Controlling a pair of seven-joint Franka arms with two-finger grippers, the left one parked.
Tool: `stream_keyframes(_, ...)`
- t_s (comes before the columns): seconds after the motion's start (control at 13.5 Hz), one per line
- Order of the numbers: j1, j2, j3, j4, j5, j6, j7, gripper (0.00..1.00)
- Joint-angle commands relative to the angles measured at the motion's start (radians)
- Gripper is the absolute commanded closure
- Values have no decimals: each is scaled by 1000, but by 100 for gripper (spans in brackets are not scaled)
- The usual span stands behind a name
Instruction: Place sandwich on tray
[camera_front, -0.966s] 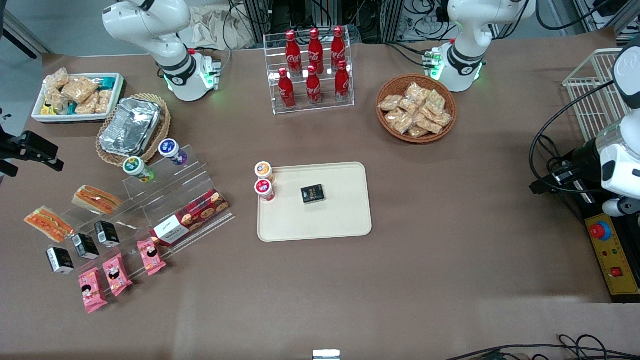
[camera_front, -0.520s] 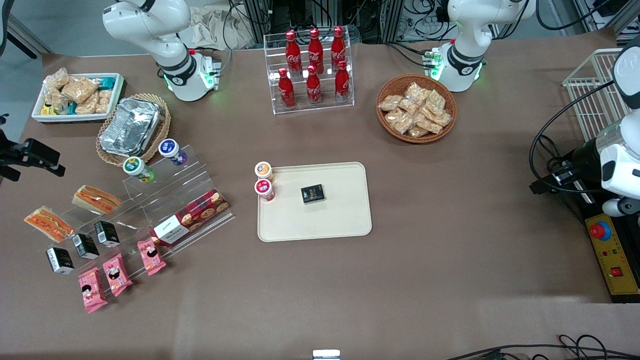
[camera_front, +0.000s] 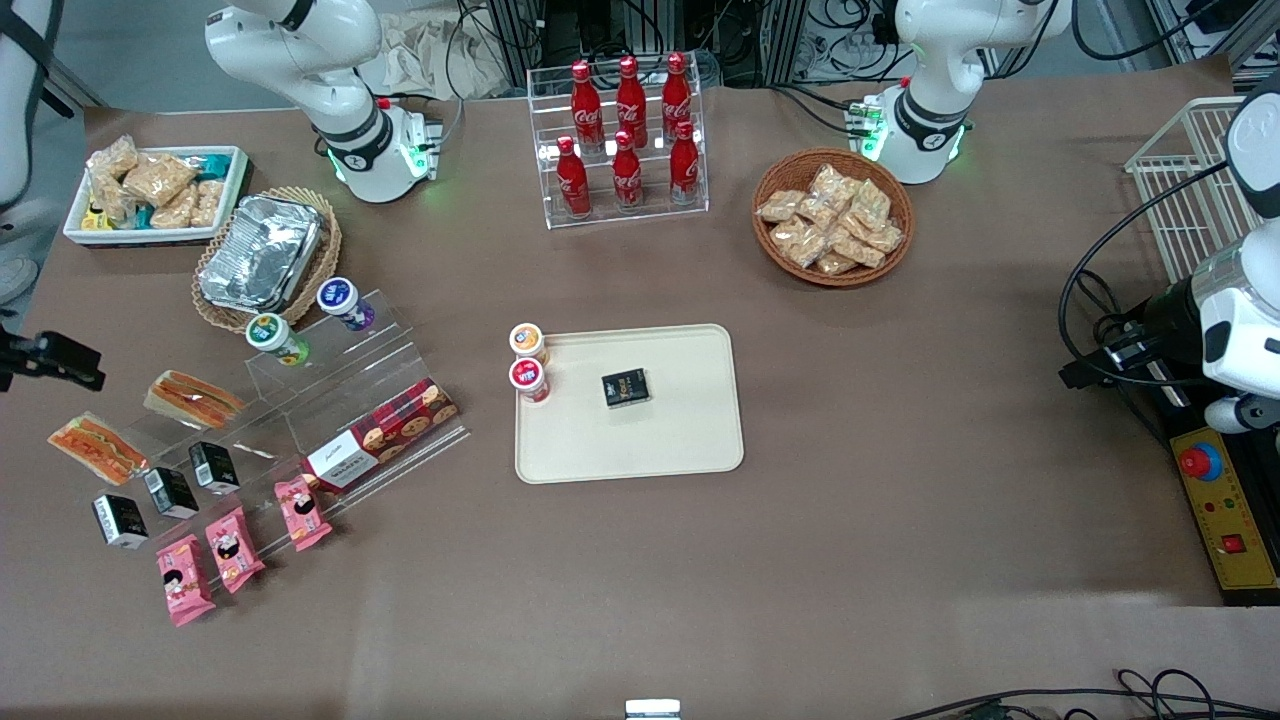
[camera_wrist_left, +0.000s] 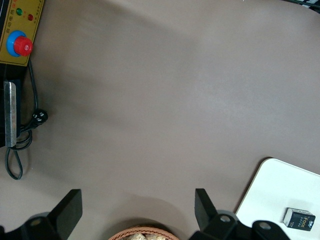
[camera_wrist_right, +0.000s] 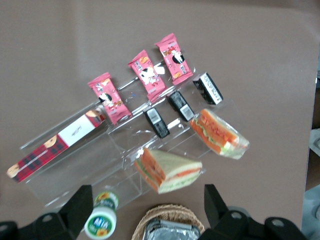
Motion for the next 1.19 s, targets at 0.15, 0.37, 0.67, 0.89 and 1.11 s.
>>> stream_keyframes(0.15, -93, 33, -3, 5, 31, 45, 11, 1)
stream_keyframes(0.37, -185, 59, -3, 4, 140, 63, 16, 1)
stream_keyframes(0.67, -217, 97, -3, 4, 140, 65, 25, 1)
stream_keyframes(0.89, -218, 115, -2, 4, 140, 65, -218, 1)
stream_keyframes(1.11, -215, 141, -2, -1, 142, 60, -402, 1)
